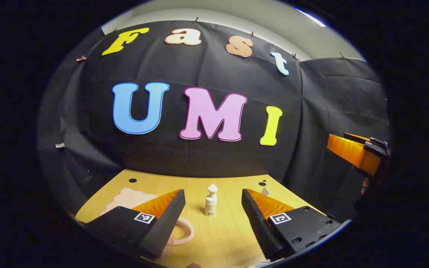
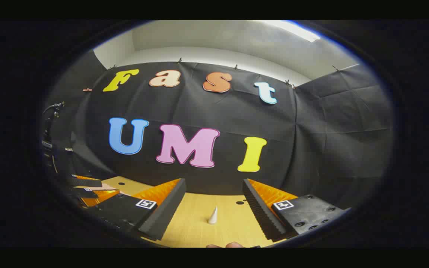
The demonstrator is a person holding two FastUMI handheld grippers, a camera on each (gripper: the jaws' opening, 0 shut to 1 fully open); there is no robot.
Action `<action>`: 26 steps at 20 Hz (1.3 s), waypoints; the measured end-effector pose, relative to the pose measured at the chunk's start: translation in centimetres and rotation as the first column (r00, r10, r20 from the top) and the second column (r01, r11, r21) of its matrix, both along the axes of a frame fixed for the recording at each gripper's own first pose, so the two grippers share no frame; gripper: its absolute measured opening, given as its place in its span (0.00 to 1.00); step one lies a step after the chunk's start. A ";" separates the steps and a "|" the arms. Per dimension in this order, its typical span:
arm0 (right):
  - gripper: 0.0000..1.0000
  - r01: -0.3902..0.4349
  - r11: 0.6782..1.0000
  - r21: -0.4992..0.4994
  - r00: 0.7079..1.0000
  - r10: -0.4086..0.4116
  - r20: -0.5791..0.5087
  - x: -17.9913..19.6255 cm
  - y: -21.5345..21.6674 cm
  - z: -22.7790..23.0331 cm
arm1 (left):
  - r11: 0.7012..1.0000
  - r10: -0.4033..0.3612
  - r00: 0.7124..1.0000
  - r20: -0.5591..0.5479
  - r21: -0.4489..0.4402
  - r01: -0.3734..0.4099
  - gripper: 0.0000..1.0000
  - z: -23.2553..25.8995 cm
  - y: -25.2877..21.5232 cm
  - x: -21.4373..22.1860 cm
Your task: First open the suitcase, pack the skin care products into it, and then close the suitcase.
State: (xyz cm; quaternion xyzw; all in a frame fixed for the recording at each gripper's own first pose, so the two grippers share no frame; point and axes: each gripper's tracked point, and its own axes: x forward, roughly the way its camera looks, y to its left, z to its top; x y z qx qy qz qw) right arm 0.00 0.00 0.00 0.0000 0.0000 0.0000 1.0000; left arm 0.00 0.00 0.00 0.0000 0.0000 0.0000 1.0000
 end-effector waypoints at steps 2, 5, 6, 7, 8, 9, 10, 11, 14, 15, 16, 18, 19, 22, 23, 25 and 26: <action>0.98 -0.003 1.000 -0.002 1.000 0.003 0.001 0.3 0.1 0.3 | 1.000 0.000 1.000 0.001 0.001 0.000 0.96 -0.2 0.0 0.3; 0.98 -0.002 1.000 -0.013 1.000 0.002 0.020 0.3 0.1 0.8 | 1.000 -0.004 1.000 -0.012 -0.007 0.004 0.96 -0.6 -0.1 0.3; 0.98 -0.001 1.000 -0.020 1.000 0.002 0.021 0.3 0.1 0.7 | 1.000 -0.002 1.000 -0.012 -0.006 0.002 0.96 -0.6 0.0 0.3; 0.97 -0.002 1.000 -0.024 1.000 0.003 0.018 0.2 0.1 0.5 | 1.000 -0.001 1.000 -0.010 -0.005 0.001 0.96 -0.6 0.0 0.3; 0.97 -0.005 1.000 -0.026 1.000 0.005 0.013 0.1 0.3 0.5 | 1.000 -0.003 1.000 -0.010 -0.003 0.003 0.96 -0.7 0.0 0.2; 0.97 -0.007 1.000 -0.025 1.000 0.007 0.010 -0.1 0.5 0.4 | 1.000 -0.004 1.000 -0.009 -0.002 0.004 0.96 -0.6 0.0 0.2; 0.97 -0.006 1.000 -0.024 1.000 0.006 0.006 0.0 0.5 0.3 | 1.000 -0.004 1.000 -0.011 0.001 0.004 0.96 -0.8 0.0 0.0; 0.97 -0.006 1.000 -0.021 1.000 0.006 0.005 0.0 0.6 0.2 | 1.000 -0.004 1.000 -0.014 0.003 0.004 0.96 -0.9 0.1 0.0; 0.98 -0.006 1.000 -0.013 1.000 0.006 0.012 0.0 0.9 0.4 | 1.000 -0.001 1.000 -0.019 0.008 0.001 0.96 -1.2 0.6 -0.1; 0.98 -0.006 1.000 -0.013 1.000 0.006 0.012 0.0 1.0 0.4 | 1.000 0.003 1.000 -0.026 0.008 -0.002 0.96 -1.5 0.8 -0.2; 0.97 -0.007 1.000 -0.015 1.000 0.007 0.013 -0.1 1.2 0.4 | 1.000 0.006 1.000 -0.030 0.007 -0.006 0.96 -1.7 1.0 -0.2; 0.98 -0.013 1.000 -0.015 1.000 0.013 0.014 -0.1 1.7 0.5 | 1.000 0.010 0.999 -0.040 0.004 -0.010 0.96 -2.1 1.3 -0.4; 0.97 -0.017 1.000 -0.016 1.000 0.018 0.015 -0.2 1.9 0.5 | 1.000 0.013 0.999 -0.043 0.003 -0.013 0.96 -2.2 1.5 -0.5; 0.97 -0.029 0.999 -0.016 1.000 0.029 0.013 -0.1 2.6 0.3 | 1.000 0.016 0.998 -0.060 0.002 -0.016 0.96 -3.1 1.9 -0.4; 0.97 -0.033 0.999 -0.014 0.999 0.033 0.011 -0.2 2.9 0.3 | 1.000 0.018 0.997 -0.069 -0.001 -0.018 0.96 -3.6 2.0 -0.2; 0.97 -0.037 0.999 -0.011 0.999 0.037 0.010 -0.1 3.1 0.2 | 1.000 0.025 0.993 -0.112 -0.004 -0.026 0.96 -5.8 2.4 0.6; 0.98 -0.039 0.999 -0.012 0.999 0.039 0.011 -0.1 3.2 0.1 | 1.000 0.031 0.990 -0.134 -0.001 -0.032 0.96 -7.2 2.6 1.2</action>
